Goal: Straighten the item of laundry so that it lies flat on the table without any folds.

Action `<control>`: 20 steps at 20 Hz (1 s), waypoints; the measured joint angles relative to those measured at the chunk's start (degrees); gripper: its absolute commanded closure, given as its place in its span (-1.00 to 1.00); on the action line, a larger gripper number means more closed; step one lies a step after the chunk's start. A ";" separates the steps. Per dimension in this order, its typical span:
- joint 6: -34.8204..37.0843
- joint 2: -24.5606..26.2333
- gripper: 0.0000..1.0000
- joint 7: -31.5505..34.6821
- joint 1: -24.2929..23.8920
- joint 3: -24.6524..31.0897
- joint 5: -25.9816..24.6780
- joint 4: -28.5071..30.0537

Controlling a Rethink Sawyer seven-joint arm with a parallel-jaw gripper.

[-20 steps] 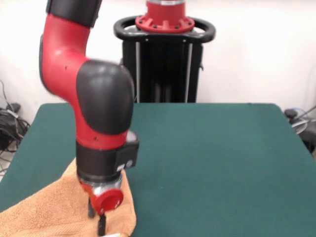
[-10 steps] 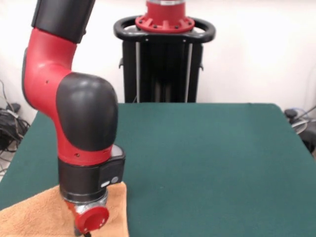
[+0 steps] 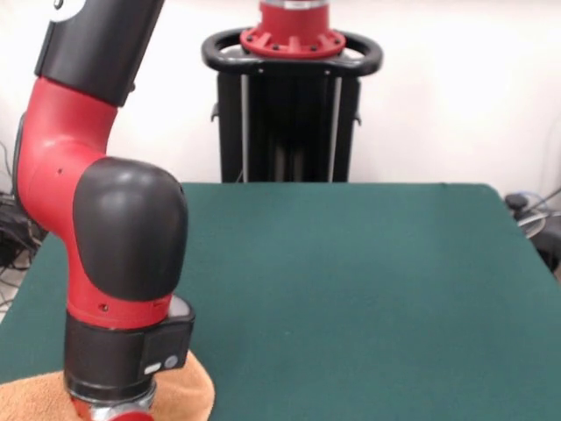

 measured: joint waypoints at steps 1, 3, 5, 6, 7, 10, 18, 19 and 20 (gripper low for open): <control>-0.39 0.23 1.00 0.00 0.01 0.00 0.06 -0.34; -1.49 0.84 1.00 0.00 0.01 0.00 0.32 -1.28; -1.99 1.20 1.00 0.00 0.01 -0.01 0.50 -1.88; -2.08 1.29 1.00 0.00 0.01 -0.01 0.55 -2.04; -2.25 1.54 1.00 0.00 0.00 -0.02 0.69 -2.49; -2.29 2.17 1.00 0.00 -0.01 -0.02 1.07 -3.77; -2.29 3.01 -1.00 0.00 0.69 -0.43 2.08 -6.03; -2.30 3.15 -1.00 0.00 0.80 -0.44 2.27 -6.27; -2.29 3.30 -1.00 0.00 0.82 -0.48 2.52 -6.44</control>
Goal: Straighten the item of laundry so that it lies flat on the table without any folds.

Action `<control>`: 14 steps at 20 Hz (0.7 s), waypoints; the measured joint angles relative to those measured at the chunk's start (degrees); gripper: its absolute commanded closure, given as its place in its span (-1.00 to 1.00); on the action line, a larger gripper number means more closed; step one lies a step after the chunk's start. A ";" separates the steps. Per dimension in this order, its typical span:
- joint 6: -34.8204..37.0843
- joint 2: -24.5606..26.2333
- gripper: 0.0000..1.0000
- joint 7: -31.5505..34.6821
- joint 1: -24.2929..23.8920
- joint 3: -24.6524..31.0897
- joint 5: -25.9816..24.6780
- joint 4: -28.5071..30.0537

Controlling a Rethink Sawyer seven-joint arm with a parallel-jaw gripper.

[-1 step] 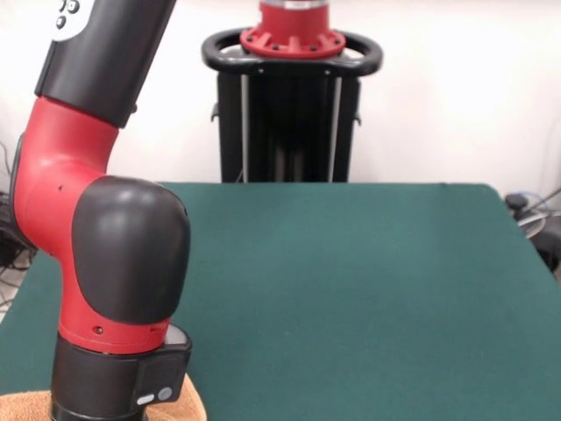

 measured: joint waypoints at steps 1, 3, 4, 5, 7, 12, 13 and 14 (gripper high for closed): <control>0.01 0.15 -1.00 0.00 0.03 -0.04 0.25 -0.17; 0.02 0.20 -1.00 0.00 0.04 -0.11 0.69 -0.21; 0.02 0.23 -1.00 0.00 0.04 -0.12 0.87 -0.21; 0.02 0.24 -1.00 0.00 0.04 -0.14 0.97 -0.20; 0.02 0.27 -1.00 0.00 0.05 -0.17 1.17 -0.21; 0.01 0.73 -1.00 0.00 0.66 -1.31 1.45 -0.65; 0.02 0.82 -1.00 0.00 0.73 -1.48 1.45 -0.78; 0.02 0.88 -1.00 0.00 0.78 -1.59 1.45 -0.86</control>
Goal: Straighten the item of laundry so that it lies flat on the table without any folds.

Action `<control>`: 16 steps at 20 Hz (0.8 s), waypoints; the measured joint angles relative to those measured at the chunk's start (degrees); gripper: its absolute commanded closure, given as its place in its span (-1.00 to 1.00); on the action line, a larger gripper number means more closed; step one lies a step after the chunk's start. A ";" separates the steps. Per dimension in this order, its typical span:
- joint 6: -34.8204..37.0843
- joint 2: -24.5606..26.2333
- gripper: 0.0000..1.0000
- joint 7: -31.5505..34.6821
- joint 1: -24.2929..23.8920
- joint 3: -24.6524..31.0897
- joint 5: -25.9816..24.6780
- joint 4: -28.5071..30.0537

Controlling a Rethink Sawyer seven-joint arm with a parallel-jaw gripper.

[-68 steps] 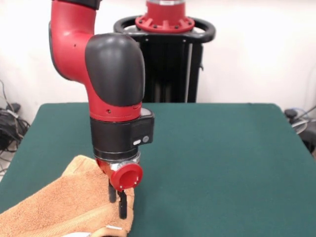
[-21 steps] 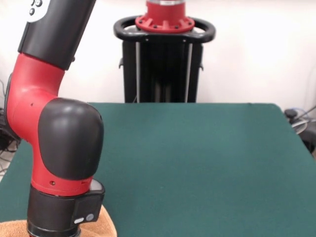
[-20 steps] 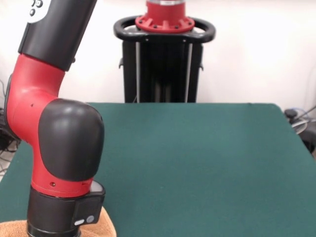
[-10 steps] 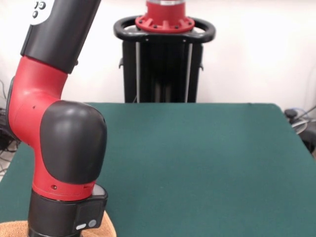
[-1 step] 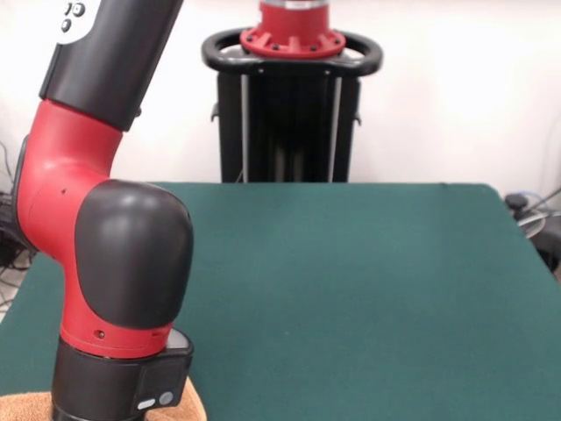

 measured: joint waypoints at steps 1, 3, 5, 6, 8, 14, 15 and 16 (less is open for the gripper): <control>0.01 0.06 -1.00 0.00 0.04 -0.11 0.00 -0.09; -0.01 0.19 -1.00 0.00 0.16 -0.40 0.01 -0.25; -0.02 0.29 -1.00 0.00 0.33 -0.70 0.06 -0.32; -0.01 0.32 -1.00 0.00 0.37 -0.79 0.06 -0.36; -0.03 0.37 -1.00 0.00 0.45 -0.93 0.12 -0.39; -0.02 0.89 1.00 0.00 0.22 -1.44 0.24 -0.48; -0.01 0.85 1.00 0.00 0.20 -1.46 0.33 -0.46; -0.02 0.87 1.00 0.00 0.21 -1.46 0.46 -0.46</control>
